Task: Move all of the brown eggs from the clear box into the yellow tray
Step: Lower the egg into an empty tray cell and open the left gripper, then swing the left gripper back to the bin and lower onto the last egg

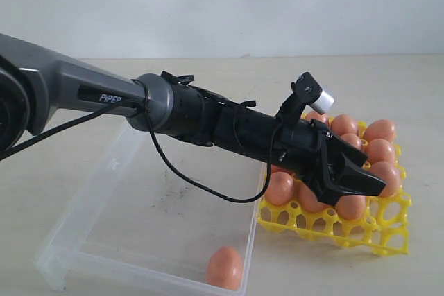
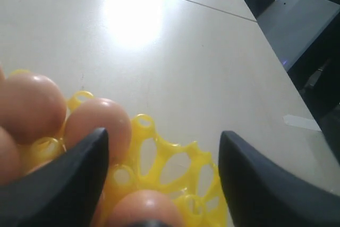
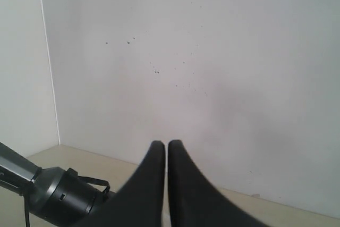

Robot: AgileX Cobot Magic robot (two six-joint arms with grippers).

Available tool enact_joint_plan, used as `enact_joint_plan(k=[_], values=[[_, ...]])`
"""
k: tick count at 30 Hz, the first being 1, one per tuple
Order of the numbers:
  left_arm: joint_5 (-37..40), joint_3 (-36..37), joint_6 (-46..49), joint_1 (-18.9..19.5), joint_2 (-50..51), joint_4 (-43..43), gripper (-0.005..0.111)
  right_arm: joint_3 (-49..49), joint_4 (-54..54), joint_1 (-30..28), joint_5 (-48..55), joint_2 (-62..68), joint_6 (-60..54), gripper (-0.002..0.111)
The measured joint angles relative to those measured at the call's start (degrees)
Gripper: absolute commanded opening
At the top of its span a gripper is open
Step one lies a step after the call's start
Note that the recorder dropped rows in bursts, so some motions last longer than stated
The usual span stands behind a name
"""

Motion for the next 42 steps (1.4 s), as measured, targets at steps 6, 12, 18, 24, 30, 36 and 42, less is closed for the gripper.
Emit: enact_joint_plan(k=[6, 12, 18, 24, 30, 36, 42], values=[[0.1, 0.0, -5.9, 1.5, -3.3, 2.6, 0.004, 0.0, 0.1, 0.0, 0.0, 0.0, 0.0, 0.000], [4.7, -0.2, -43.7, 8.6, -17.5, 40.3, 0.004, 0.0, 0.1, 0.0, 0.4, 0.0, 0.0, 0.000], [14.6, 0.3, -78.1, 11.4, -20.7, 71.9, 0.004, 0.0, 0.1, 0.0, 1.7, 0.0, 0.0, 0.000], [17.8, 3.9, -82.3, 11.4, -19.2, 69.3, 0.008, 0.0, 0.2, 0.0, 2.7, 0.0, 0.0, 0.000], [17.9, 6.2, -83.2, 11.4, -18.0, 64.6, 0.045, 0.0, 0.2, 0.0, 3.2, 0.0, 0.0, 0.000], [14.4, 9.2, -86.8, 11.4, -17.8, 62.4, 0.055, 0.0, 0.2, 0.0, 3.7, 0.0, 0.0, 0.000], [13.2, 11.0, -87.2, 11.1, -15.3, 57.8, 0.055, 0.0, 0.2, 0.0, 4.0, 0.0, 0.0, 0.000]])
